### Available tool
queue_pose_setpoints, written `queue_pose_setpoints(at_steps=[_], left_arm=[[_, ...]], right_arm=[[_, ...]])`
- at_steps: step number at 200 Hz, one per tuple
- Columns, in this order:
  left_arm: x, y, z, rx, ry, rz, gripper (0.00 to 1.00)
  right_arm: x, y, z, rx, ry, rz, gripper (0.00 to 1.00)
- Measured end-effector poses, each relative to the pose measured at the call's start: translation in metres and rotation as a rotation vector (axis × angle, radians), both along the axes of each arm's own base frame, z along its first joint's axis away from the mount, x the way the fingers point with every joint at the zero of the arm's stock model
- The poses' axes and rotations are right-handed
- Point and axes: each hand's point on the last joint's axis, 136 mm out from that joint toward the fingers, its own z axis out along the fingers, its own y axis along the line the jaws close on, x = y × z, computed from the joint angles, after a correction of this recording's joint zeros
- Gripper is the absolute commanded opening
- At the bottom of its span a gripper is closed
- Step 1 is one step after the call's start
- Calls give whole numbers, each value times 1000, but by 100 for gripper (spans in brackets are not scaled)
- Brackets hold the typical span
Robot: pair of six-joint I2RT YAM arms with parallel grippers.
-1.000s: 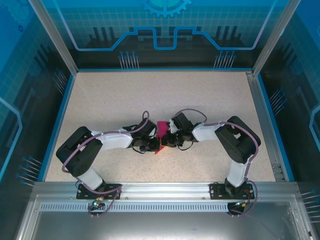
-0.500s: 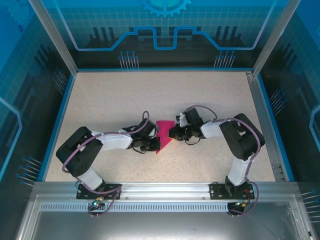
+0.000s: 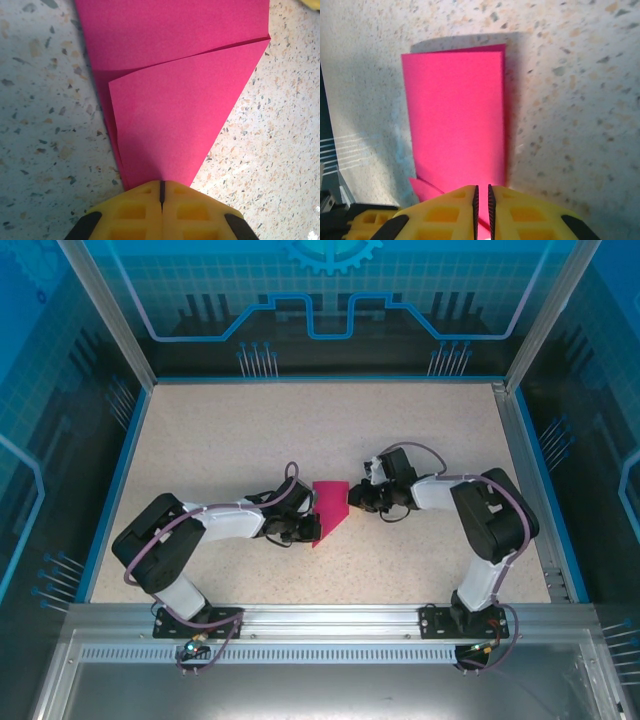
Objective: Fold a paper plane with a square sheet of paper (pick it up from the middle)
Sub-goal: Third fold the triangle at the center of the table.
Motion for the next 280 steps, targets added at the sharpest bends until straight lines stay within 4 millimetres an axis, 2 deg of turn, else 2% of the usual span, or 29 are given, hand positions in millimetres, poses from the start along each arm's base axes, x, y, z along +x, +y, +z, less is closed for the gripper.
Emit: queue_pose_setpoints(at_steps=[36,78,106,150,171,192,210,230,249,280], left_arm=[[0,0,0,0,0,0,3],[0,0,1,-1,-1,0,3],[0,0,2,1,0,0,6],[-12,11,8,39,37,4,16],[-6,7,29,10,14,8,19],[8,-10,59,-89,-20,14,17],[19,-28,75,-182,-21,16,15],[26,-41,68,-236,22,23,13],[28,-43,54,-256,88,44,12],[30,-43,53,-283,109,53,12]], right_arm=[[-10,29,20,7,-51,81,15],[-24,51,6,-14,-21,143,12],[-26,49,-15,-46,25,141,9],[-26,49,-16,-46,25,141,8],[-26,49,-16,-46,25,142,9],[-26,49,-16,-46,26,141,9],[-26,49,-16,-44,31,135,9],[-25,50,-16,-41,34,128,9],[-25,50,-16,-36,40,123,9],[-24,48,-17,-35,44,116,9]])
